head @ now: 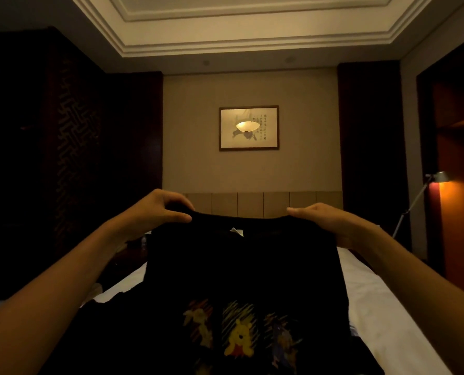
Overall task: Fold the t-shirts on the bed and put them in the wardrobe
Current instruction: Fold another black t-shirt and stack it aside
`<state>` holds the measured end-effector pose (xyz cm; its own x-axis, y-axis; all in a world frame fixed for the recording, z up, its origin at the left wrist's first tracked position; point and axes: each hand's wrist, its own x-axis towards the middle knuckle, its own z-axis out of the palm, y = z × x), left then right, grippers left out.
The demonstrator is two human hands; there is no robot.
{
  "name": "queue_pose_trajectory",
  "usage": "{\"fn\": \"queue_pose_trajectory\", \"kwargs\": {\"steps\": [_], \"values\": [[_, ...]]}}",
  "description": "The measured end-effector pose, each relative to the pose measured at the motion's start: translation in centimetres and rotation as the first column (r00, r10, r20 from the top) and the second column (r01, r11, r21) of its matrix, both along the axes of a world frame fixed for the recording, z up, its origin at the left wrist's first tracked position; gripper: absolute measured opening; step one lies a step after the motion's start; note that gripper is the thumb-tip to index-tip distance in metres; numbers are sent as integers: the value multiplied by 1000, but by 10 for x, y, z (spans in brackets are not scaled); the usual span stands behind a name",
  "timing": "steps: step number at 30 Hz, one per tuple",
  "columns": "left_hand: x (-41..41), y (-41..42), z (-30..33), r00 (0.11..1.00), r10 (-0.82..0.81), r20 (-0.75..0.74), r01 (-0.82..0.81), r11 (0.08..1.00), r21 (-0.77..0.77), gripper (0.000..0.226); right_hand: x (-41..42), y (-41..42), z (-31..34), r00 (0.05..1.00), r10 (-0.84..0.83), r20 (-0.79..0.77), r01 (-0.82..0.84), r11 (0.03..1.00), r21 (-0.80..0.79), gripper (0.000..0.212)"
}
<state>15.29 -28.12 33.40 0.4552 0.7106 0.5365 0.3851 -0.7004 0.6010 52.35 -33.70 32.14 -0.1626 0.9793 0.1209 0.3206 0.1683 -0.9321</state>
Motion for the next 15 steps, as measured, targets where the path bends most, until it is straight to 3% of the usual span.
{"fn": "queue_pose_trajectory", "kwargs": {"steps": [3, 6, 8, 12, 15], "values": [[0, 5, -12, 982, -69, 178, 94, 986, -140, 22, 0, 2, -1, 997, -73, 29, 72, 997, 42, 27], [7, 10, -24, 927, -78, 367, 173, 957, -234, 16, 2, 5, -3, 995, -60, -75, 69, 990, 120, 19], [15, 11, -31, 914, -33, 404, 136, 964, -230, 16, 2, 6, -5, 988, -36, -151, 63, 982, 179, 19], [30, 12, -43, 933, 36, 357, 12, 992, -130, 13, 2, 7, -6, 983, -62, -170, 96, 975, 202, 18], [32, 12, -46, 984, 123, 127, -121, 992, -21, 10, 6, 6, -5, 992, -76, -104, 98, 968, 231, 14]]}}
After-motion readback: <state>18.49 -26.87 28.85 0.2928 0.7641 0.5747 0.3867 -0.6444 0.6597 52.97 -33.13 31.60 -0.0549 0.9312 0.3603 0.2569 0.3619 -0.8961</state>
